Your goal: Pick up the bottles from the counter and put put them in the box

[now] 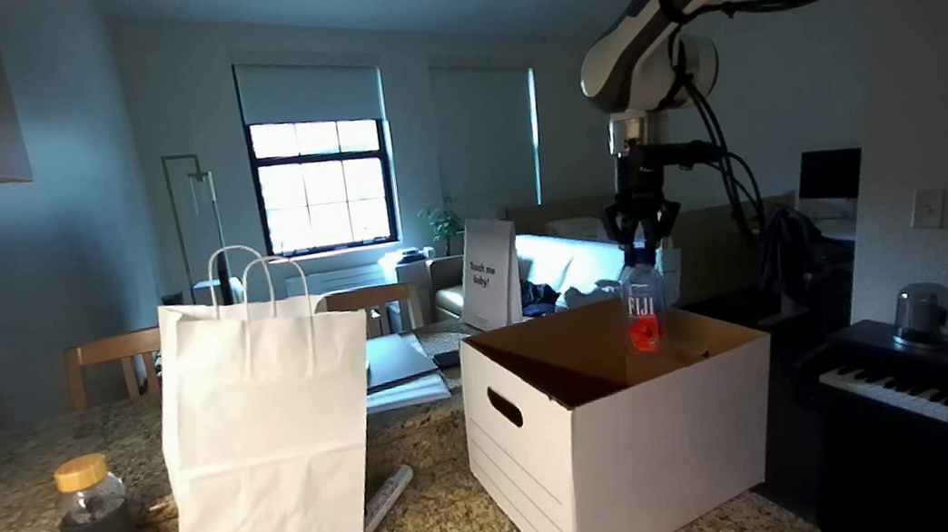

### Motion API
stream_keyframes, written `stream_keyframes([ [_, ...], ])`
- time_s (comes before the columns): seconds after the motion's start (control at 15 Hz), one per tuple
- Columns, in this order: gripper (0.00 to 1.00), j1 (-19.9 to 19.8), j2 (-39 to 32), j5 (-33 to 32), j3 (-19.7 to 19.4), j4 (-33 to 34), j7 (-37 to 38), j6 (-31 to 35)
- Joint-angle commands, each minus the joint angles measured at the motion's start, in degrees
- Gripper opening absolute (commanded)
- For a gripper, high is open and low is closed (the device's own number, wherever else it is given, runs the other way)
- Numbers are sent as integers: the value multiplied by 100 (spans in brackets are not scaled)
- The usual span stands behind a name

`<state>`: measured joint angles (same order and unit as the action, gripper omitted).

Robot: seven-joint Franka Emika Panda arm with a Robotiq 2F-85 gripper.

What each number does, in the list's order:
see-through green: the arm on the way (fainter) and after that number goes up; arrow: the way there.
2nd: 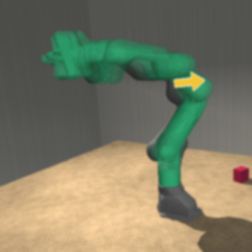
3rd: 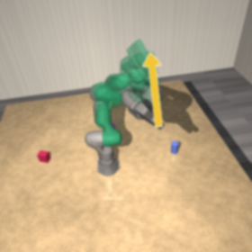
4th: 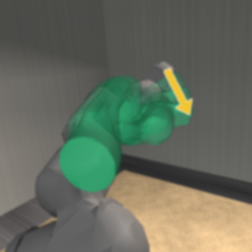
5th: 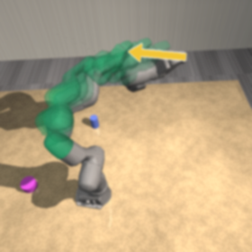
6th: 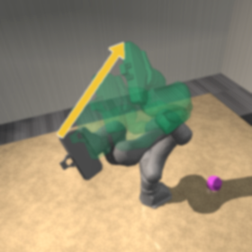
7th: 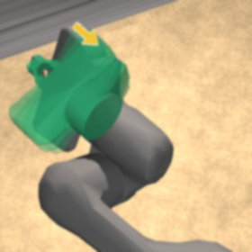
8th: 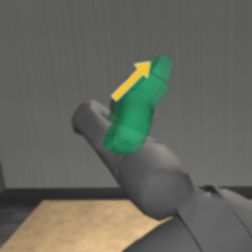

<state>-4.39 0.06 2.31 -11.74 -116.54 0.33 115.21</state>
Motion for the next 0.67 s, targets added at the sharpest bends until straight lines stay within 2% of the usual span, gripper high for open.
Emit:
stream_keyframes([
  [0.0, 14, -195, -1099, 358, 111, 845, 200, -138],
  [0.2, 14, -259, -1743, 511, 171, 1213, 423, 340],
  [0.4, 14, -218, -2250, 349, 201, 1353, 733, 1002],
  [0.6, 14, -203, -2710, 272, 216, 1557, 886, 1137],
])
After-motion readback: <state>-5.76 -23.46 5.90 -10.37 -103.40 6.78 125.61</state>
